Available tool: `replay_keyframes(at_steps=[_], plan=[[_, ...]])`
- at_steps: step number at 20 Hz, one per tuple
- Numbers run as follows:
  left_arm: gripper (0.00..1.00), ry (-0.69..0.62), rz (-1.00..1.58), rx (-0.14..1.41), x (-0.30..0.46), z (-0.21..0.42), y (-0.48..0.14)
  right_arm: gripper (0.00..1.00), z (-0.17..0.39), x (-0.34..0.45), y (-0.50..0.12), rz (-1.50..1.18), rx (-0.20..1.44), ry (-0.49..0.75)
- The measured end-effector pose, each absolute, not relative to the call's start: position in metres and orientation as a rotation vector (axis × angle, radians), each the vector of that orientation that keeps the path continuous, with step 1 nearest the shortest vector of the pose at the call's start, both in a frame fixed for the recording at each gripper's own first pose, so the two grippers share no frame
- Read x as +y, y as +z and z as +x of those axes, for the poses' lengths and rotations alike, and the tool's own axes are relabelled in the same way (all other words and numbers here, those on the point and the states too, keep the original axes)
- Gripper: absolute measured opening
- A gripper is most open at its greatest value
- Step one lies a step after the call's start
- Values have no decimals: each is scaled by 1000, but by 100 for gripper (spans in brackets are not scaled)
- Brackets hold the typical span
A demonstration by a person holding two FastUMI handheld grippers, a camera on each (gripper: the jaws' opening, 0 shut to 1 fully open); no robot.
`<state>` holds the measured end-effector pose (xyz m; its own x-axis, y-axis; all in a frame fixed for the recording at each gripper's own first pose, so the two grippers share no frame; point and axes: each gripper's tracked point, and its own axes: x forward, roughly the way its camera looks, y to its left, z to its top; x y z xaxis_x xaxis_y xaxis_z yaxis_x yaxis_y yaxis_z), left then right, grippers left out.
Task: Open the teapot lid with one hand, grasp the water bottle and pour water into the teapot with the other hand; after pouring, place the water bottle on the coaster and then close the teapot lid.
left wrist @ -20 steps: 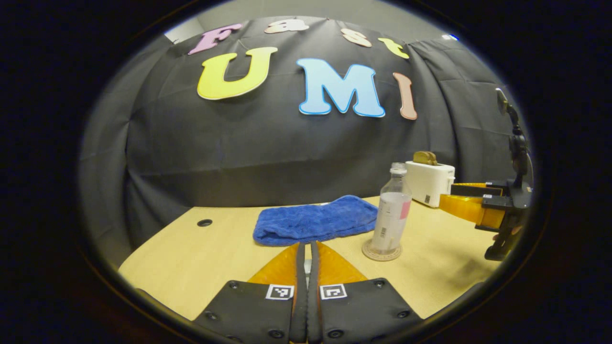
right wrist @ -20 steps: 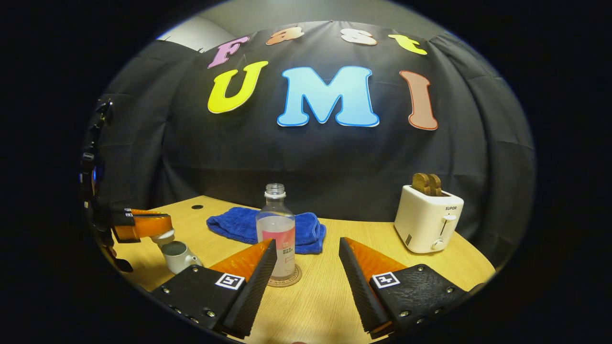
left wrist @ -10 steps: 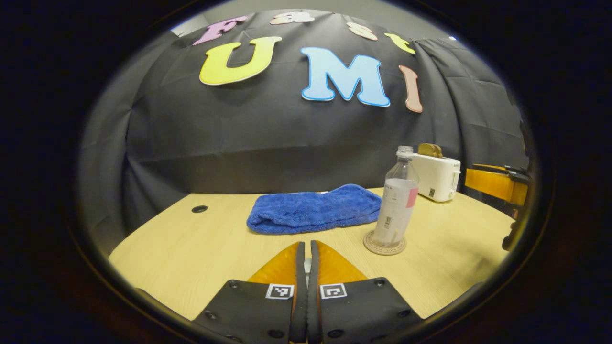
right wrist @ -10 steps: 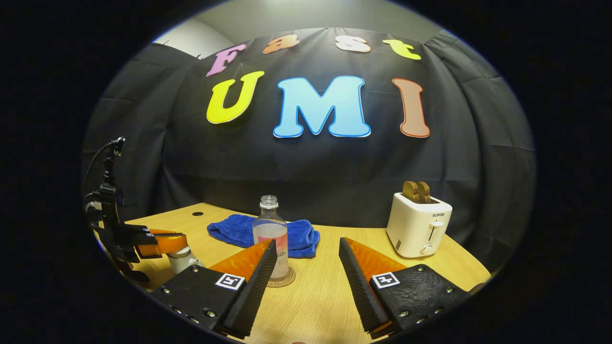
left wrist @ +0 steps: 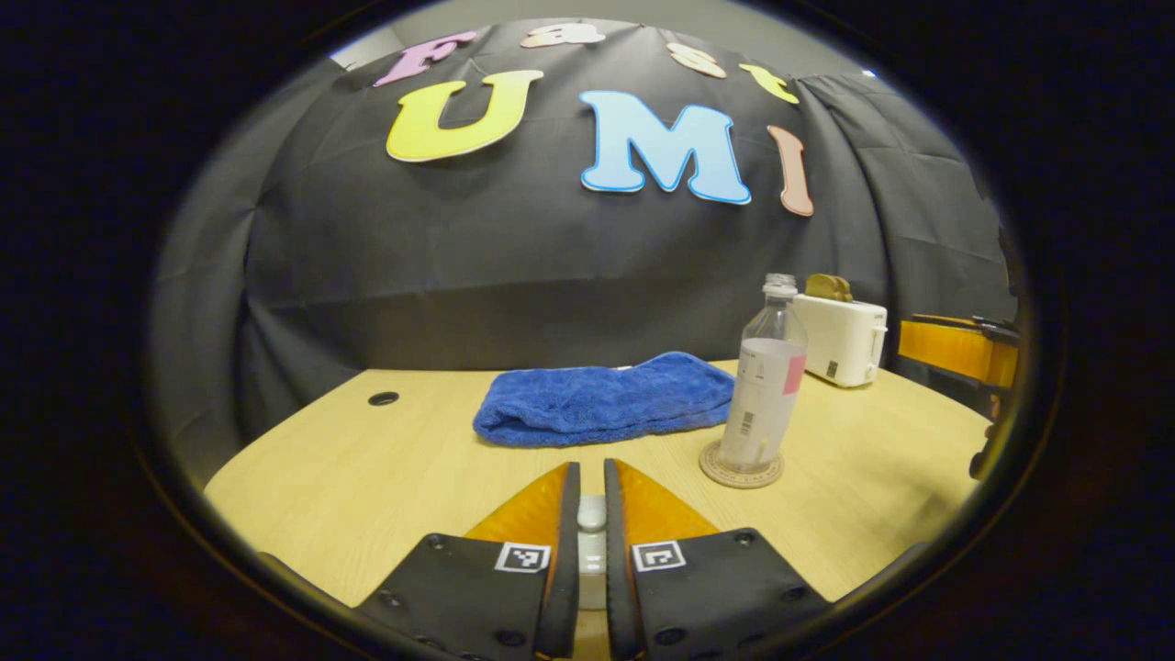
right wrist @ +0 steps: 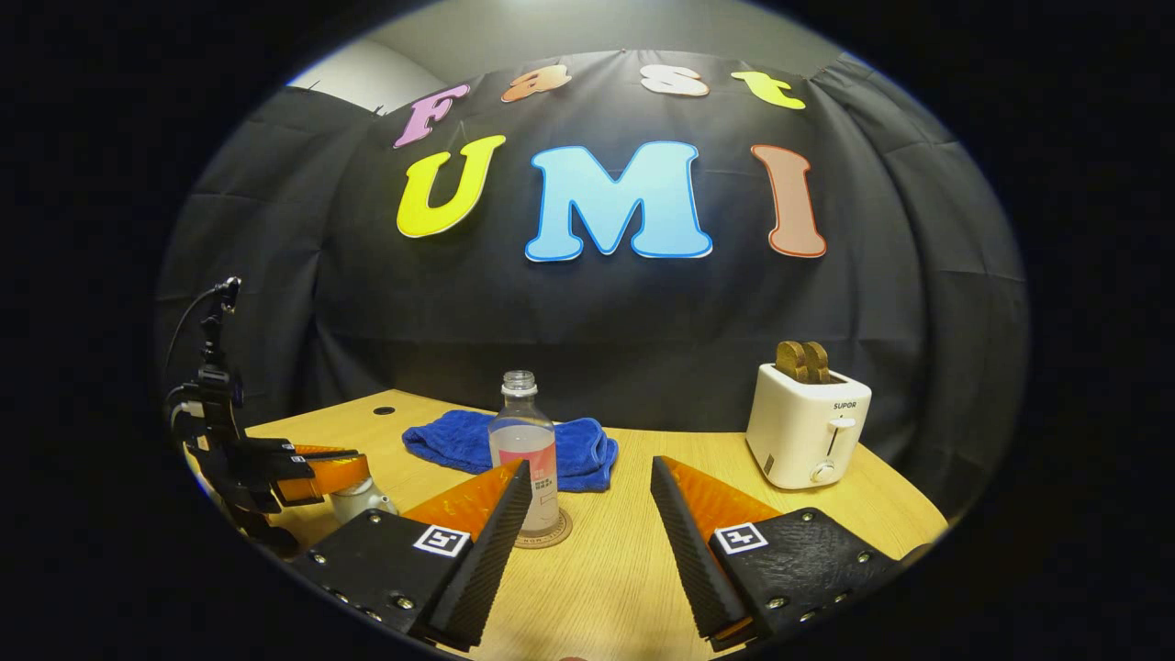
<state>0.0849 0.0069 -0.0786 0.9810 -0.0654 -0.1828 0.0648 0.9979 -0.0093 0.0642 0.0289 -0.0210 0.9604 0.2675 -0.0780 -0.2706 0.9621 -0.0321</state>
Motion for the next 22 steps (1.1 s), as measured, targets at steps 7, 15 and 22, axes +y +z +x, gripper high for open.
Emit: replay_keyframes(at_steps=[7, 15, 22], plan=[[20, -89, -10, 124, -3, 60, -41, 82, 51, 34, -14, -50, 69, 270], [19, -122, -19, 65, -17, -12, 12, 82, -2, 44, -6, -21, 87, 268], [20, -119, -30, 16, -25, -80, 32, 82, -63, 51, -1, -18, 70, 276]])
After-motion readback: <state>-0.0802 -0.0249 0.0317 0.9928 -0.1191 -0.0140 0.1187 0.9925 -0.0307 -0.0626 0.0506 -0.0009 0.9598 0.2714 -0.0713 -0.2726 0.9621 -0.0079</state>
